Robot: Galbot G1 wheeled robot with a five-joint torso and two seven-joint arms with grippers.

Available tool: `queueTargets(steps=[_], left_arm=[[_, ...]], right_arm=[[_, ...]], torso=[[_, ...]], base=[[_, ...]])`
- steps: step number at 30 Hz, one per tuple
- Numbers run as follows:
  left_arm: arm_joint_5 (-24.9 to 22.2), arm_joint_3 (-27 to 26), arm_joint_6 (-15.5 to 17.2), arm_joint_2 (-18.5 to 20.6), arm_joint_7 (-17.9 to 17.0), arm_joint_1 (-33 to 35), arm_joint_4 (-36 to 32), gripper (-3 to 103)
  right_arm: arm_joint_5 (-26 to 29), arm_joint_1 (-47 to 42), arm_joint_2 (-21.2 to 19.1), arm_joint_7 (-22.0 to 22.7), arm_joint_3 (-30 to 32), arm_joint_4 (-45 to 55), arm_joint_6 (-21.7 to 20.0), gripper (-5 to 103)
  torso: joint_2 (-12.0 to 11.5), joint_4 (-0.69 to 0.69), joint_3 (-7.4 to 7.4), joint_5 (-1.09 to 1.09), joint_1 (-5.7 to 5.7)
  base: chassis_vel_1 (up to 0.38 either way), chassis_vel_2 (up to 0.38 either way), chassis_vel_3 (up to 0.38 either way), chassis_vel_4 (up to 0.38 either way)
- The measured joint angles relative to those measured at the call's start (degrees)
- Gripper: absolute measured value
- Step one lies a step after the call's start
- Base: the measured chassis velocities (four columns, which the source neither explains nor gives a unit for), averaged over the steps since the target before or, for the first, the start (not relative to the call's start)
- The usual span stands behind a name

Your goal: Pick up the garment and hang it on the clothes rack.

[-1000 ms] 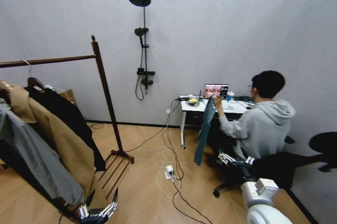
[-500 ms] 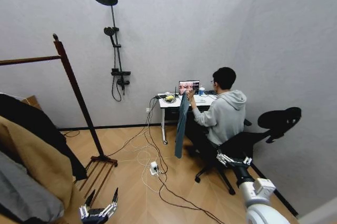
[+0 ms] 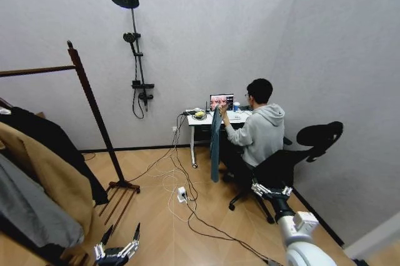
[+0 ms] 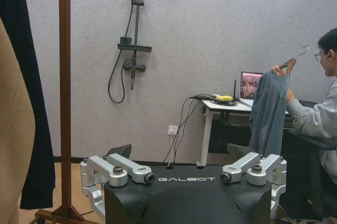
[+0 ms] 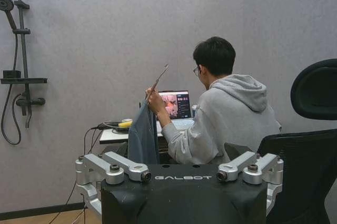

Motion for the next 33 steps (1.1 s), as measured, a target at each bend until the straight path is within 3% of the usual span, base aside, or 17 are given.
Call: queueTargets(steps=[10,33], left_arm=[[0.0,0.0,0.0,0.0,0.0,0.0,0.0,100],[0.0,0.0,0.0,0.0,0.0,0.0,0.0,100]], right_arm=[[-0.4,0.4,0.1,0.1,-1.1,-0.1,-0.2,100],[-0.4,0.3,0.3,0.1,-1.1,-0.7,0.5,100]], torso=[[0.0,0.0,0.0,-0.01,0.01],[0.0,-0.01,0.0,0.02,0.0]], base=[[0.102,-0.098,-0.11,0.094],[0.2,-0.195,-0.203,0.203]])
